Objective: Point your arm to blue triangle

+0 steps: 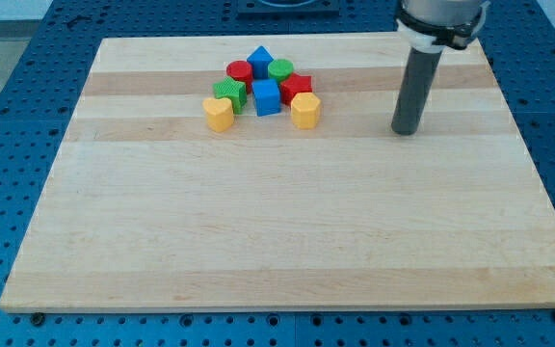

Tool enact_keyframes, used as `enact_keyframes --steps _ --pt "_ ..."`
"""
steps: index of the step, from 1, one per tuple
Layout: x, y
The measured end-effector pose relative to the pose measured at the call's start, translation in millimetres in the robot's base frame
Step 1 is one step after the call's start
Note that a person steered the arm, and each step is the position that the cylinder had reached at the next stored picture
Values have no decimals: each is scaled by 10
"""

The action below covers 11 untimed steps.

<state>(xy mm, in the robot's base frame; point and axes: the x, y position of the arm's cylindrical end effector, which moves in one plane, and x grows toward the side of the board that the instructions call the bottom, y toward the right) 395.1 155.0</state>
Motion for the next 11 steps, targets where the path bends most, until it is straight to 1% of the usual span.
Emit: enact_keyframes --steps 1,2,3,4,5,7,8,9,11 --pt "0 53" --pt "-95 53" --pt "-473 47" --pt "-584 44" --pt "-584 44" --pt "-969 -104" --pt "-1104 -191" --pt "-1448 -384" --pt "-1882 -845"
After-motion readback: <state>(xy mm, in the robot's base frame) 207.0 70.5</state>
